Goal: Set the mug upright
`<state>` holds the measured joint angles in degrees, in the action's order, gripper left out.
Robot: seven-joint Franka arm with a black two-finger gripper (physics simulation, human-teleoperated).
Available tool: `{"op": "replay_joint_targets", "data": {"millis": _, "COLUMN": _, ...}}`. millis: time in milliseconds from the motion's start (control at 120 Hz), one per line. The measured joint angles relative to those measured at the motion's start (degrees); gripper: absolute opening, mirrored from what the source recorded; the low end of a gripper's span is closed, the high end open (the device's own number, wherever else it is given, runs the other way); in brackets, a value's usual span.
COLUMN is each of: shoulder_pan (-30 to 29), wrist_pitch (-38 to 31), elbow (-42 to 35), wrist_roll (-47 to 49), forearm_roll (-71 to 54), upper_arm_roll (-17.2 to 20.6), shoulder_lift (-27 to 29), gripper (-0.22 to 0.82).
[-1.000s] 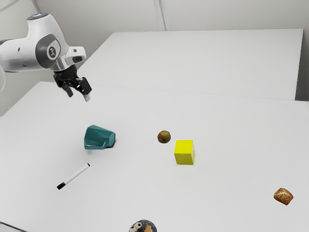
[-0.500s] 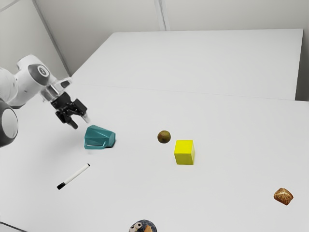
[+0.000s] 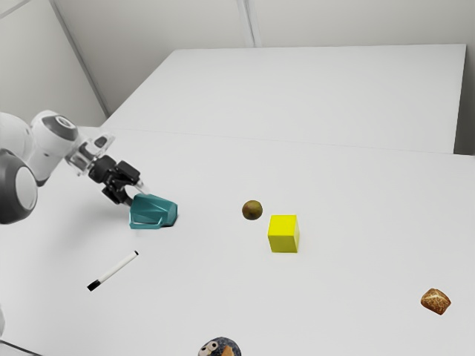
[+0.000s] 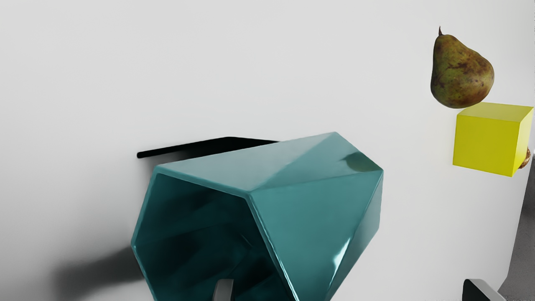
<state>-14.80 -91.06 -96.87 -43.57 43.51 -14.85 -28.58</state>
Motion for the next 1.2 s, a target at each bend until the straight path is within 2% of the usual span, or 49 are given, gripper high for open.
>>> {"op": "replay_joint_targets", "data": {"millis": 417, "shoulder_pan": 0.5, "wrist_pitch": -0.6, "elbow": -0.3, "wrist_roll": -1.6, "forearm_roll": 1.3, "upper_arm_roll": 0.1, "shoulder_lift": -0.8, "gripper": 0.11}}
{"op": "replay_joint_targets", "data": {"millis": 567, "shoulder_pan": 0.9, "wrist_pitch": -0.7, "elbow": -0.2, "wrist_roll": -1.9, "forearm_roll": 1.6, "upper_arm_roll": 0.1, "shoulder_lift": -0.3, "gripper": -0.02}}
{"op": "replay_joint_targets", "data": {"millis": 800, "shoulder_pan": 1.3, "wrist_pitch": -0.5, "elbow": -0.3, "wrist_roll": -2.1, "forearm_roll": 3.6, "upper_arm_roll": 0.4, "shoulder_lift": 0.4, "gripper": -0.13}}
{"op": "replay_joint_targets", "data": {"millis": 1200, "shoulder_pan": 2.4, "wrist_pitch": -0.4, "elbow": 1.4, "wrist_roll": -2.0, "forearm_roll": 2.1, "upper_arm_roll": 0.4, "shoulder_lift": 2.1, "gripper": -0.17}}
